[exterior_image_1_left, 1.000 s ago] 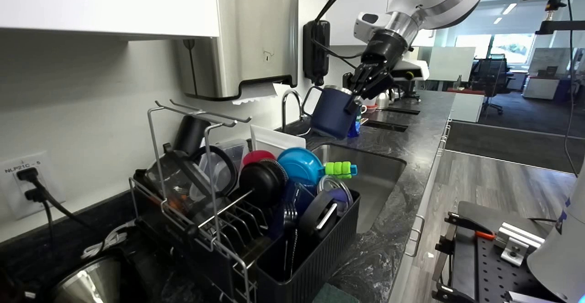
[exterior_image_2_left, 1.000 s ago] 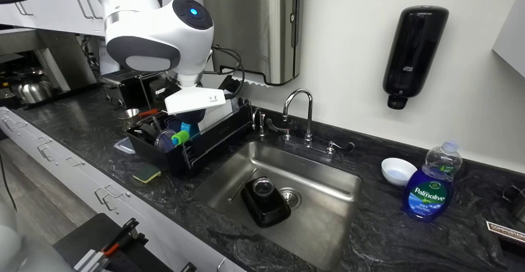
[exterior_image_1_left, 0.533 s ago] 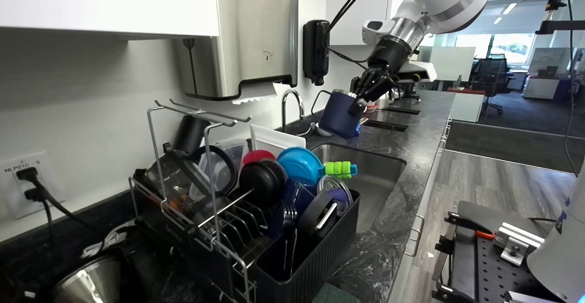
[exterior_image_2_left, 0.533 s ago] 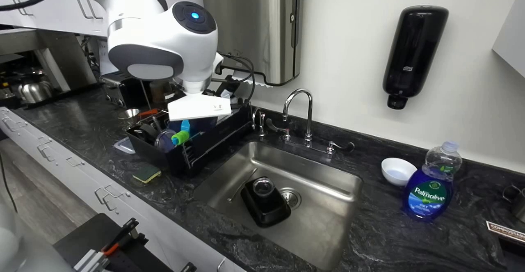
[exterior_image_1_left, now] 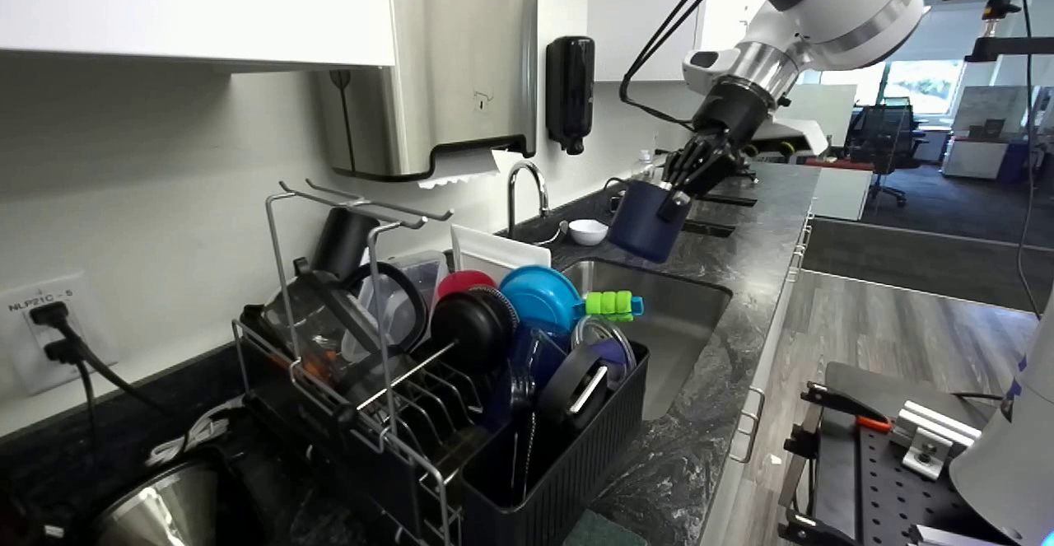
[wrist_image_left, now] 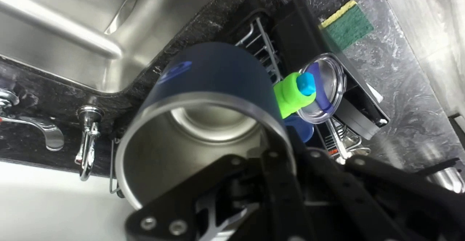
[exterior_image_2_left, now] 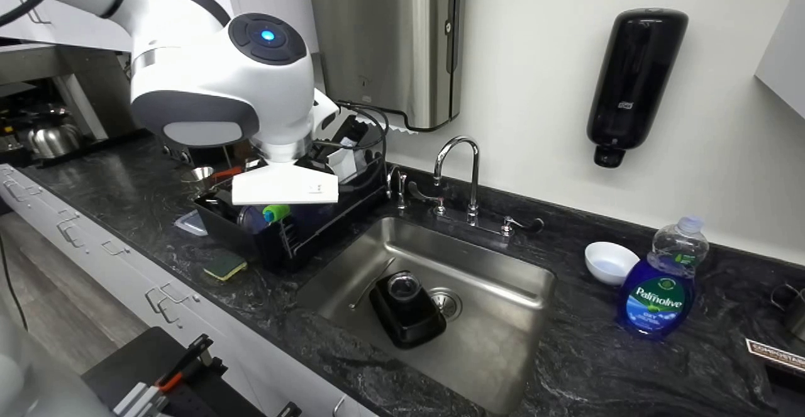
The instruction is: Take the blue travel mug from the plate rack and place is on the edge of the sink
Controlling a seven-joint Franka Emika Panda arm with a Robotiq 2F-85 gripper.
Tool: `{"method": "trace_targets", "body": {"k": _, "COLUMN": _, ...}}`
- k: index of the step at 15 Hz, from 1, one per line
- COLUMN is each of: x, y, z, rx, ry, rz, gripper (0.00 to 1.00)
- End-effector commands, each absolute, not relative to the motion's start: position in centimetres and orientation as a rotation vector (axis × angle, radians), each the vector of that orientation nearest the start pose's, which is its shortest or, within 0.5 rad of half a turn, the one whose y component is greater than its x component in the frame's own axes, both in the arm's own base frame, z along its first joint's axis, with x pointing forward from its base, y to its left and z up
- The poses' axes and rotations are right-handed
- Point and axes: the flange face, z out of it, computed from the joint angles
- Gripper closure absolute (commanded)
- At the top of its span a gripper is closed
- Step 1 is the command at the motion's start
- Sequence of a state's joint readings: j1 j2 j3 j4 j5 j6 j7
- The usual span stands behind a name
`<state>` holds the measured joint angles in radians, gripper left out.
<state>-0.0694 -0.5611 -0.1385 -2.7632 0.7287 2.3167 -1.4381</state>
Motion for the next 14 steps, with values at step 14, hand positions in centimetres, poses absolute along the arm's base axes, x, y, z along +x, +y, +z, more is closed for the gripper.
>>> {"method": "trace_targets", "body": {"k": 14, "x": 34.4, "y": -11.4, "z": 36.9, "rx": -2.720, "ry": -0.663, "rz": -0.589, "gripper": 0.98}}
